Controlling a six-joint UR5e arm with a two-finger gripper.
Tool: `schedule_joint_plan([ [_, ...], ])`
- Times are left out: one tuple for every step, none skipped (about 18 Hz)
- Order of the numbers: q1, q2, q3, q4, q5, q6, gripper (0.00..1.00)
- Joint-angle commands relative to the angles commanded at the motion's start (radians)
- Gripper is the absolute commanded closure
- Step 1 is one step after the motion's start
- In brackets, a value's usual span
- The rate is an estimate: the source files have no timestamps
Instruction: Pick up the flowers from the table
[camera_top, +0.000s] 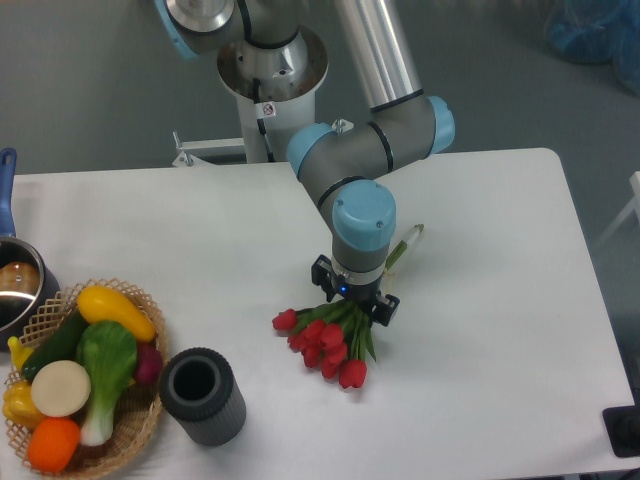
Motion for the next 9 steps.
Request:
schedule_joint_plan([
  [0.0,0.005,0.0,-0.002,0.005,-0.028,1.0],
  [0.002,0.011,0.0,-0.002,0.006,-0.039,1.0],
  [0.003,0.021,0.003,-0.002,0.005,-0.036,1.0],
  [0.009,0.035,0.009,-0.003,0.006,-0.036,1.0],
  [0.012,0.043,0.02,-0.006,0.009,-0.039,1.0],
  [0.014,0.044,0.026,-0.008,0.012,-0.04,1.0],
  [0.021,0.046,0.032,-0.008,0.018,-0.045,1.0],
  [0.029,0.048,0.04,-0.009,0.023,-0.048,1.0],
  [0.037,0.049,0.044,-0.009,0.025,-0.049,1.0],
])
